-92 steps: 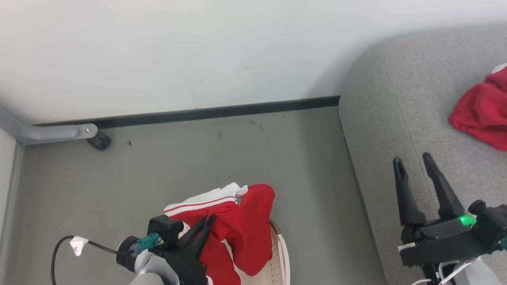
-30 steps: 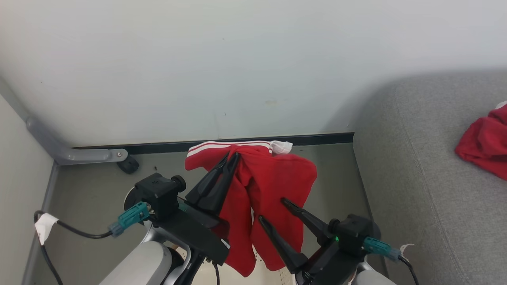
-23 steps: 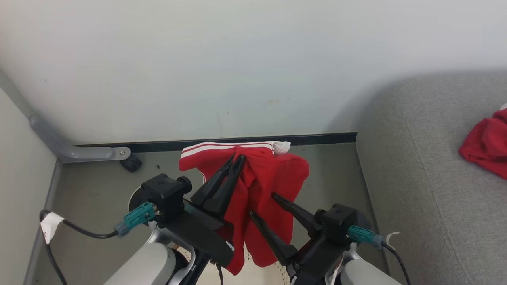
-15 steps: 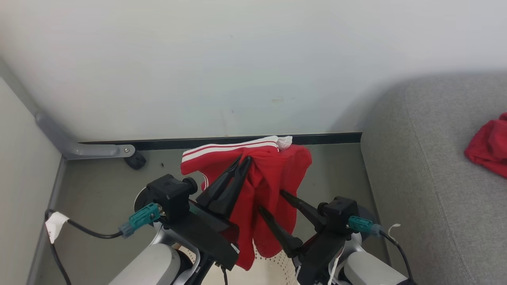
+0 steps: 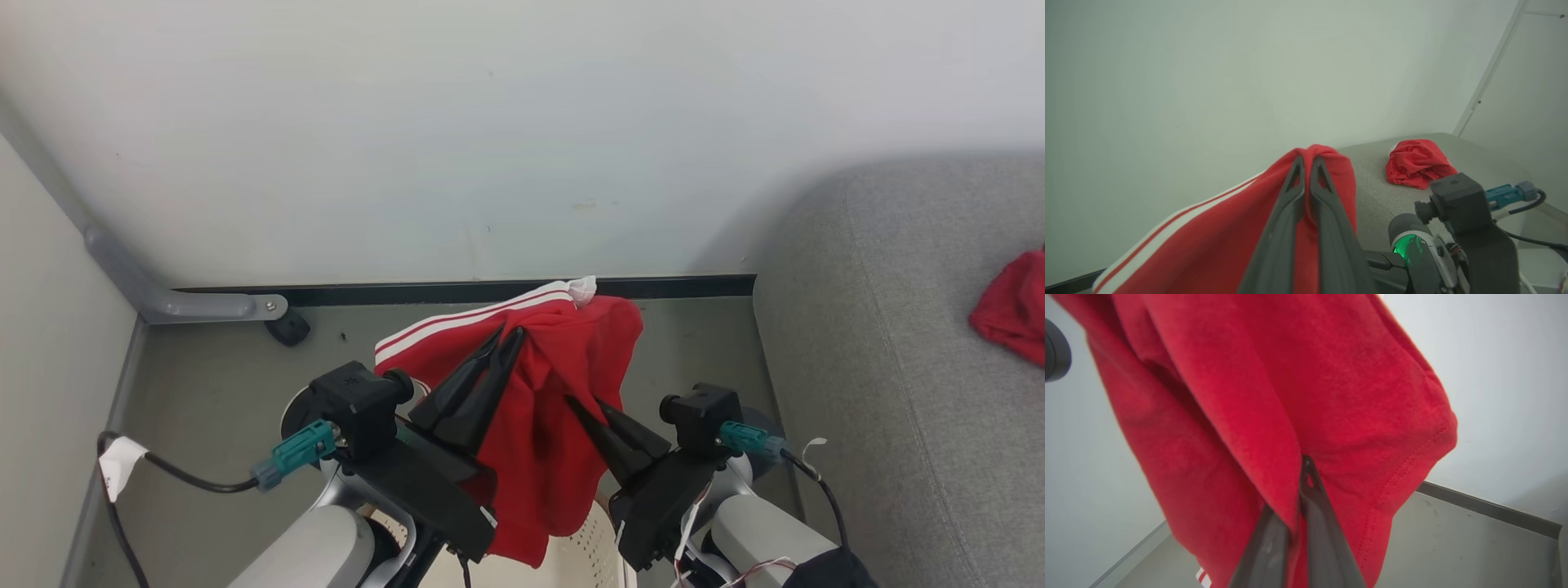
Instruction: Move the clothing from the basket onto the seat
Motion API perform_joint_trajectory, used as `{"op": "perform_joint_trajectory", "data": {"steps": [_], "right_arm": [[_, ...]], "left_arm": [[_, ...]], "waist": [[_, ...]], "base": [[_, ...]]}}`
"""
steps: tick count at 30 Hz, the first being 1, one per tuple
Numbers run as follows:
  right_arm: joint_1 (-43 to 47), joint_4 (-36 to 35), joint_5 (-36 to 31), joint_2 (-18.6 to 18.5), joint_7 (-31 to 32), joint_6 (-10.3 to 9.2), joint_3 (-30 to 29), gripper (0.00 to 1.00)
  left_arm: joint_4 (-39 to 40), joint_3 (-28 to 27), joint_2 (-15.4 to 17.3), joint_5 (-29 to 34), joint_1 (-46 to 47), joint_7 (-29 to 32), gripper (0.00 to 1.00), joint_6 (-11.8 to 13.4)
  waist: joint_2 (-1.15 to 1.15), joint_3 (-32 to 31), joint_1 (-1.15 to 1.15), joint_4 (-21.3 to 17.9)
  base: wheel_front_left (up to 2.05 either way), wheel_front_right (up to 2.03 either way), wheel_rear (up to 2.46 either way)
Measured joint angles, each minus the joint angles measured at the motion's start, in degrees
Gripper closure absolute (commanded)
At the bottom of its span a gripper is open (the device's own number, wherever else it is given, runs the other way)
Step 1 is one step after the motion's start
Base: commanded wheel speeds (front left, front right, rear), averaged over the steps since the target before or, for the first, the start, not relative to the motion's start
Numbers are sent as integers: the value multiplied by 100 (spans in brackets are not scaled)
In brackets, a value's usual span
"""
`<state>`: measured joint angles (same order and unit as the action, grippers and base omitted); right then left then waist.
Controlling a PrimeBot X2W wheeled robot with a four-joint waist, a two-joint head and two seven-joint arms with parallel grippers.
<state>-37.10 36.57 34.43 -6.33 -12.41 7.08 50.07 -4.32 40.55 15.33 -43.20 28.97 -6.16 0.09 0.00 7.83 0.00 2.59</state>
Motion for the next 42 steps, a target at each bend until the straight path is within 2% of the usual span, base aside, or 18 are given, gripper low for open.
{"op": "perform_joint_trajectory", "data": {"steps": [10, 18, 20, 22, 24, 25, 32, 42], "right_arm": [[4, 52, 403, -44, -175, 0, -483, 100], [32, -250, 554, -234, -187, 1, -878, 100], [62, -392, 597, -232, -187, 1, -1013, 100], [125, -545, 602, -238, -187, 1, -1167, 100], [210, -702, 641, -281, -187, 3, -1336, 100], [239, -783, 648, -309, -187, 3, -1392, 100], [368, -1312, 654, -561, -187, 3, -1853, 100], [726, -2115, 532, -732, -188, -10, -2277, 100]], "left_arm": [[-8, -46, 188, 0, -242, -1, 100, 93], [3, -38, 269, 0, -419, -8, 100, 143], [29, 20, 277, 0, -518, -7, 73, 144], [59, 81, 276, 1, -610, -5, 53, 149], [67, 133, 257, 2, -616, 1, 3, 148], [97, 132, 263, 10, -622, 1, 0, 153], [168, 166, 277, 51, -636, 0, 0, 187], [345, 169, 400, 114, -734, -9, 0, 189]], "waist": [[0, -43, 0, -80], [0, -109, 0, -198], [0, -125, 0, -244], [0, -138, 0, -294], [0, -147, 0, -336], [0, -149, 0, -356], [0, -152, 0, -483], [0, -140, 0, -788]], "base": [[0, 0, 0], [0, 0, 0], [0, 0, 0], [0, 0, 0], [0, 0, 0], [0, 0, 0], [0, 0, 0], [0, 0, 0]]}}
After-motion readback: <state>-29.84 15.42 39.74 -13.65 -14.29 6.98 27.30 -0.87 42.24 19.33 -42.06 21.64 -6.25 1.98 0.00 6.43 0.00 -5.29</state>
